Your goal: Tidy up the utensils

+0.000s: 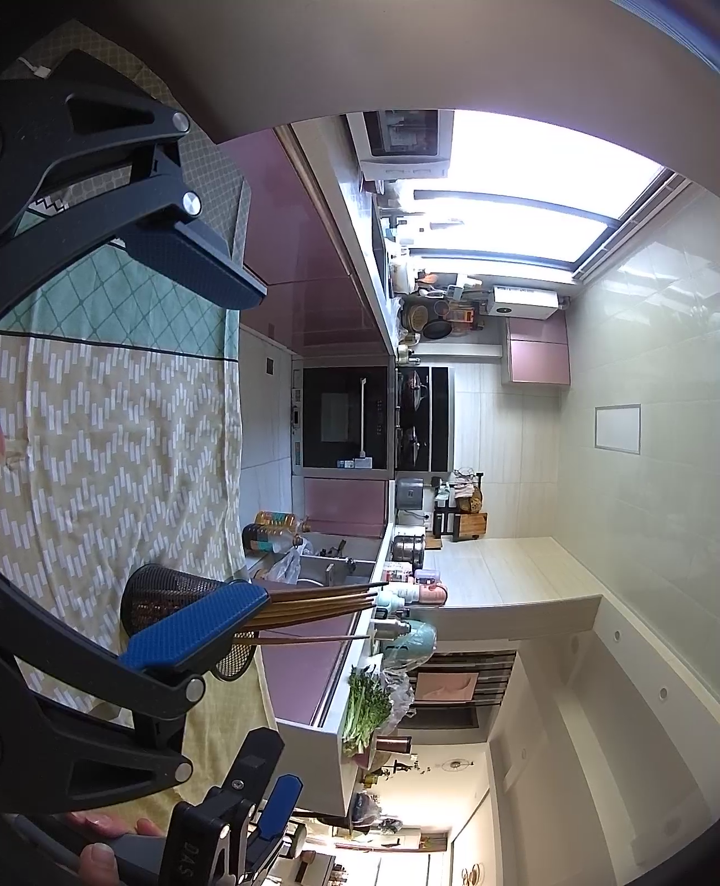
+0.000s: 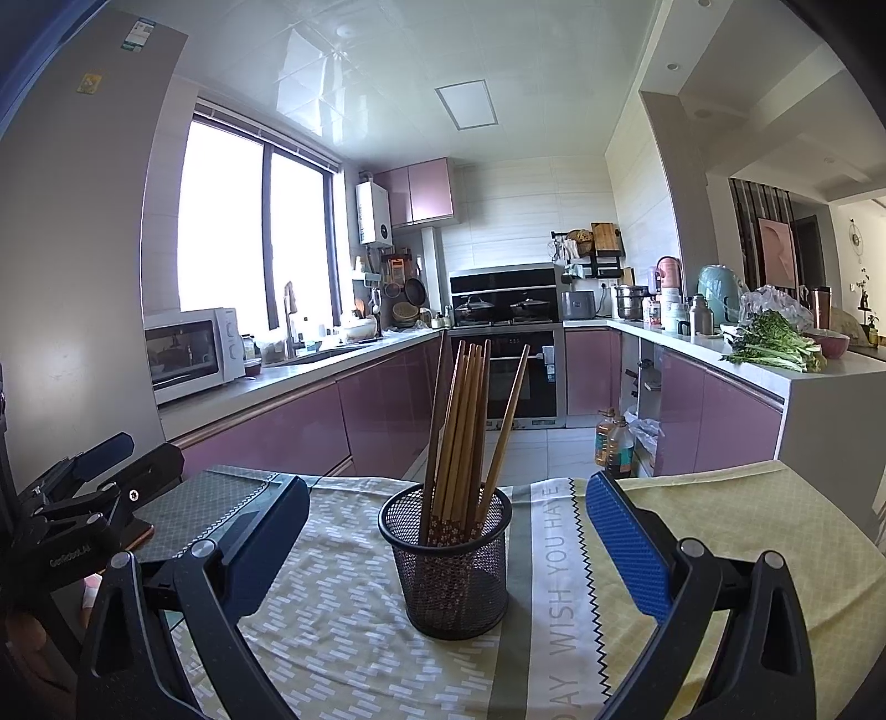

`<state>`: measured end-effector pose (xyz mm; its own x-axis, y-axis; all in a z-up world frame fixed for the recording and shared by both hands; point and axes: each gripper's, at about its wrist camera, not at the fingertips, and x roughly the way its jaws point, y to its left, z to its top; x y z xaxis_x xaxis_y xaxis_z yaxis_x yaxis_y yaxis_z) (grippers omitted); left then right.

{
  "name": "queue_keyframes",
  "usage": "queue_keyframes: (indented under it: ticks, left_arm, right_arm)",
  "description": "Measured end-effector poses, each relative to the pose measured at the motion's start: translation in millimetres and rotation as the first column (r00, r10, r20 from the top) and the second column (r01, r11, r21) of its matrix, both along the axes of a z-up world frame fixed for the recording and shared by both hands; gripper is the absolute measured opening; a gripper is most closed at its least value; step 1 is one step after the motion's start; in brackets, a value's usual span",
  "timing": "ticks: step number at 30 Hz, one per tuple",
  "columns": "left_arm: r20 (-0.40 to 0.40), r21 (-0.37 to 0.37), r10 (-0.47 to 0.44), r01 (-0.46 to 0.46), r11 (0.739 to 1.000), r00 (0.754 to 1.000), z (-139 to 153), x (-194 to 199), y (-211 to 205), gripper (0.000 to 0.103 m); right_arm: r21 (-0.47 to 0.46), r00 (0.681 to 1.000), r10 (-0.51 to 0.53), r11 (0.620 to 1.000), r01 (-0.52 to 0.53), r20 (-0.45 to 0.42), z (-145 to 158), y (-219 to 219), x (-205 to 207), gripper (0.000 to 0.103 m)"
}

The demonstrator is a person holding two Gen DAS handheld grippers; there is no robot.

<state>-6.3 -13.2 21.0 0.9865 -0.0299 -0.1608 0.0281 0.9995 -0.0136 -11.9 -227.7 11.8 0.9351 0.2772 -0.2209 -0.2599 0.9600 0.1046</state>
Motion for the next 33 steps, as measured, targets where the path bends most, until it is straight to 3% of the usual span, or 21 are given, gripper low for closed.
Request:
queue_keyframes:
  ticks: [33]
  left_arm:
    - [0.001, 0.002, -0.004, 0.004, 1.000, 1.000, -1.6, 0.4, -1.1, 0.097]
  right_arm:
    - [0.007, 1.000, -0.007, 1.000, 0.007, -0.001, 1.7, 2.4, -1.2, 0.097]
